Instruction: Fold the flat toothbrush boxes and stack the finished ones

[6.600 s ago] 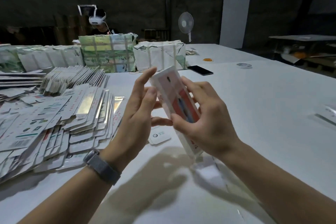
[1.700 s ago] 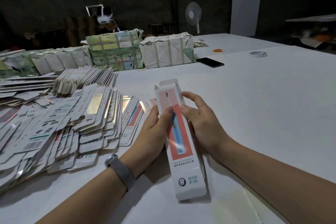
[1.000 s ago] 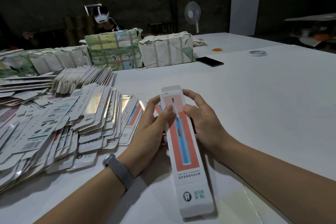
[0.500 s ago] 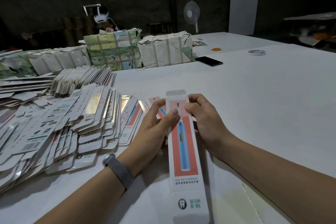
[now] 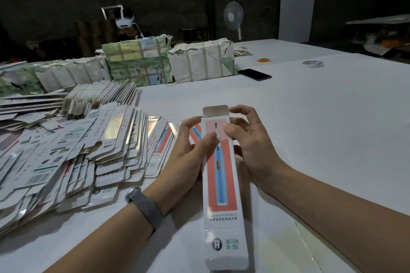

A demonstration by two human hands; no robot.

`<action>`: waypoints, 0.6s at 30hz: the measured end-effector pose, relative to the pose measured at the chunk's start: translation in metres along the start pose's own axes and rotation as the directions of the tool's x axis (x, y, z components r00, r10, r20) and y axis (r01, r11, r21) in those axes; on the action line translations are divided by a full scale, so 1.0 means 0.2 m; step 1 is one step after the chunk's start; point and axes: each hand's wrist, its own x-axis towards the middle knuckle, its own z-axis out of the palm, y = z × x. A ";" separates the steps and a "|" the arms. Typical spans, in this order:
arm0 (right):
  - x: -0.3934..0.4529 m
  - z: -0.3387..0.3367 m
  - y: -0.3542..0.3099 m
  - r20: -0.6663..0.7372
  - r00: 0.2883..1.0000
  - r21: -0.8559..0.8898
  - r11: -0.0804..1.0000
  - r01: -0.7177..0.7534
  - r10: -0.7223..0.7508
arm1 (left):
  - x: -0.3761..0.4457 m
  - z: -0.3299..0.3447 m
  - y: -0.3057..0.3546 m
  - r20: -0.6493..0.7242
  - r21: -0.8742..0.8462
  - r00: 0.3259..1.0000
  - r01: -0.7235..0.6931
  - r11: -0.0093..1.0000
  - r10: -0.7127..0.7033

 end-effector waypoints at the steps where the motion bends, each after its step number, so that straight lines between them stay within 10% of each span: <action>1: 0.00 0.00 0.00 0.001 1.000 0.003 1.000 0.000 0.000 | 0.00 0.00 0.00 0.006 0.001 1.000 0.000 1.000 0.000; 18: 0.01 -0.01 0.00 0.053 0.998 -0.057 0.998 -0.023 0.026 | 0.01 -0.04 -0.03 0.046 -0.091 0.999 0.002 0.996 0.002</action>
